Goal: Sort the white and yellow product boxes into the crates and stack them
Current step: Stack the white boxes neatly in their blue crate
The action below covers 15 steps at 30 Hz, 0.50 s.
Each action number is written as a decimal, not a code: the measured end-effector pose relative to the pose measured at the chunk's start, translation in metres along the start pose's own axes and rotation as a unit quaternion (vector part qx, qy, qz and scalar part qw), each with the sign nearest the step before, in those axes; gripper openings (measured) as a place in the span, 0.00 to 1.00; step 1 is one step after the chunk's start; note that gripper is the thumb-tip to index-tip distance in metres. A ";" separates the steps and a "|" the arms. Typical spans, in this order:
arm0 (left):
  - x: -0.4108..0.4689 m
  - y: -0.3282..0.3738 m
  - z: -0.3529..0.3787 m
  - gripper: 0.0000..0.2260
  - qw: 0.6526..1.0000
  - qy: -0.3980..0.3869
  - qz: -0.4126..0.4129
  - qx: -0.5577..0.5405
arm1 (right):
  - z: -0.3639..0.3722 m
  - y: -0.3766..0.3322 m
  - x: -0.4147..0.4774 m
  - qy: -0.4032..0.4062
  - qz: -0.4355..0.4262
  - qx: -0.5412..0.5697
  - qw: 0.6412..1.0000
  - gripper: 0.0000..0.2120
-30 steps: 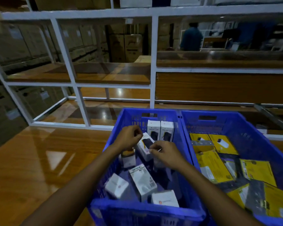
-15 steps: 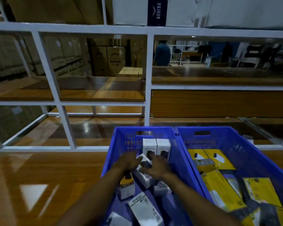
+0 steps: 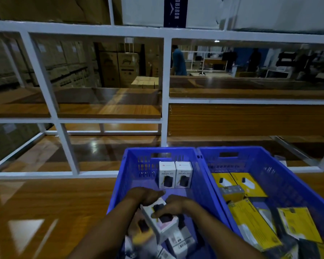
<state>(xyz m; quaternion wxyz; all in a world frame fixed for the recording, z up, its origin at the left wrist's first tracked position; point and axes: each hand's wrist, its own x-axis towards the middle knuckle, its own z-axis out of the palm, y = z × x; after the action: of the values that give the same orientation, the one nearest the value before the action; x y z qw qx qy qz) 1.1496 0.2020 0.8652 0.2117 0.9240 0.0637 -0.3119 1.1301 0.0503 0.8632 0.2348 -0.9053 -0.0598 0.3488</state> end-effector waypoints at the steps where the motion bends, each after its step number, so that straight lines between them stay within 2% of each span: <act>1: 0.003 0.001 0.004 0.48 1.000 -0.017 0.000 -0.009 | -0.001 -0.003 -0.008 -0.021 0.002 -0.013 1.000 0.30; 2: 0.008 0.001 0.007 0.47 0.999 -0.041 -0.004 -0.015 | -0.001 -0.003 -0.009 -0.031 0.004 -0.017 0.999 0.31; 5: 0.005 0.003 0.011 0.50 0.996 -0.074 -0.009 -0.046 | 0.002 -0.002 -0.010 -0.040 -0.015 0.026 0.999 0.50; 7: 0.004 0.004 0.008 0.46 0.996 -0.071 0.004 -0.062 | 0.002 0.000 -0.008 -0.045 -0.048 0.067 0.996 0.57; 8: -0.005 0.006 0.004 0.46 0.996 -0.051 0.023 -0.076 | 0.000 0.003 -0.004 -0.044 -0.064 0.088 0.993 0.54; 9: -0.003 0.005 -0.001 0.47 0.994 -0.036 0.048 -0.092 | -0.004 0.002 -0.008 -0.031 -0.082 0.105 0.991 0.47; 11: -0.012 0.006 -0.010 0.47 0.974 0.002 0.120 -0.192 | -0.014 -0.001 -0.018 0.022 -0.122 0.158 0.980 0.26; 12: -0.022 0.009 -0.013 0.42 0.957 0.017 0.125 -0.263 | -0.019 -0.002 -0.020 0.065 -0.137 0.185 0.971 0.19; 13: -0.033 0.011 -0.017 0.37 0.940 0.042 0.128 -0.312 | -0.024 -0.002 -0.022 0.103 -0.154 0.213 0.959 0.17; 15: -0.051 0.017 -0.024 0.32 0.901 0.101 0.129 -0.402 | -0.030 -0.003 -0.022 0.161 -0.171 0.282 0.930 0.24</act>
<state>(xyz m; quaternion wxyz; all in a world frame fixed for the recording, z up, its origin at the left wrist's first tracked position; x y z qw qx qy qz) 1.1266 0.1980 0.9194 0.5959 0.7872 0.0848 -0.1343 1.1333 0.0353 0.8973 0.5428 -0.8219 -0.0746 0.1556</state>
